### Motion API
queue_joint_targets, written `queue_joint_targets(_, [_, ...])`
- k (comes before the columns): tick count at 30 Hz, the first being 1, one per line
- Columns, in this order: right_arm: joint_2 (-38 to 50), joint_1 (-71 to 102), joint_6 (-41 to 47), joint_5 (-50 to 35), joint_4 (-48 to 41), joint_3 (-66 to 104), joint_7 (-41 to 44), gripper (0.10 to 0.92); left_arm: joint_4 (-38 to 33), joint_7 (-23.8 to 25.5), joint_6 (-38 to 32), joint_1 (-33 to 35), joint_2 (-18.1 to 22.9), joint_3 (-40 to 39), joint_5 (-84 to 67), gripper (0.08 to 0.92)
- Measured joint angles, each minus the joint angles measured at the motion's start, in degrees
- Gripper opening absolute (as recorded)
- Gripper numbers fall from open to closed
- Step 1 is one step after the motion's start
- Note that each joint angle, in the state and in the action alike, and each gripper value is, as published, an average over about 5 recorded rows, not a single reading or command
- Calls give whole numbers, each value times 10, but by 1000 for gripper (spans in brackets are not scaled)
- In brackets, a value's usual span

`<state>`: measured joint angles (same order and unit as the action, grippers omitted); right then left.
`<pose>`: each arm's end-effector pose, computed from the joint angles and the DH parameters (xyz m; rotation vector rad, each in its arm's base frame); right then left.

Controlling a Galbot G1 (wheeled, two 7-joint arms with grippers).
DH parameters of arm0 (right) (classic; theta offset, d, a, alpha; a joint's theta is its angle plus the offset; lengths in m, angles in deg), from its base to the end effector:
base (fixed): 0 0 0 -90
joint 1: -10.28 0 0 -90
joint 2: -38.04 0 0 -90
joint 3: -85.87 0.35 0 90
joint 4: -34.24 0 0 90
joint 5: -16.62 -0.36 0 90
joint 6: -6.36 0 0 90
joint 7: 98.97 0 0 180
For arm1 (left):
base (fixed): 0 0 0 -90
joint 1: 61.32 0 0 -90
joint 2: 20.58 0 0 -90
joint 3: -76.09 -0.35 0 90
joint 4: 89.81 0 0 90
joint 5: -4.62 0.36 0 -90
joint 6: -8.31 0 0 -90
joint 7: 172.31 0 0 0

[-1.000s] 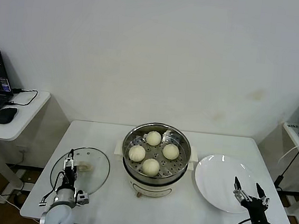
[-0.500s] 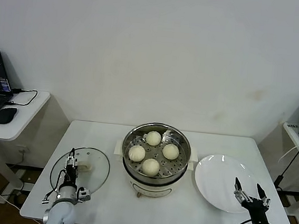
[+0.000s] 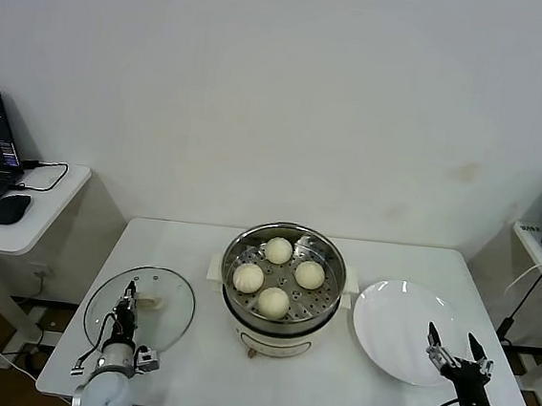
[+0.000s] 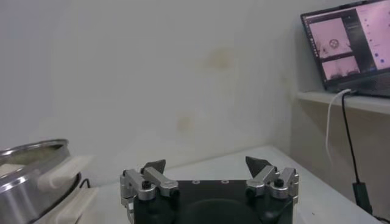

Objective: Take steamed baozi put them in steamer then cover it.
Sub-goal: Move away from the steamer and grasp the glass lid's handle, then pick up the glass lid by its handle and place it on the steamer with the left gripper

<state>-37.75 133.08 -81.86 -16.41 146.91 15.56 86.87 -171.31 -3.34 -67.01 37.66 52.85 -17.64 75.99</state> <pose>0.1668 -0.1604 -0.3185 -0.1714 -3.0283 -0.3126 0.2896 0.0928 -0.4437 0.1108 -2.0051 -2.0693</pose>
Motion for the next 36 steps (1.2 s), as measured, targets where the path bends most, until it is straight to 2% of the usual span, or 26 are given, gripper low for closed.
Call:
queue_joint_targets(3, [-1,0,0,1,2,-1,0,823,-6,2,0,5,-4,1,-1,156])
queue_joint_targets(5, [-1,1,0,1,4,-2,0,823,-12,4,0,8,-6,3,-1,139])
queue_joint_targets(14, [-6,0,-1,4,13,-8,0,823,-74,17,10,39,-22,16,-8,138])
queue_joint_targets(26, [-6,0,0,6,22,-8,-1,823,-211,60,58,100,-53,37,-21,138])
queue_joint_targets(31, [-8,-1,0,11,22,-9,-2,823,-267,89,92,114,-59,41,-8,138])
queue_joint_targets(36, [-14,-2,0,21,21,-13,-3,823,-332,140,129,114,-52,31,32,138])
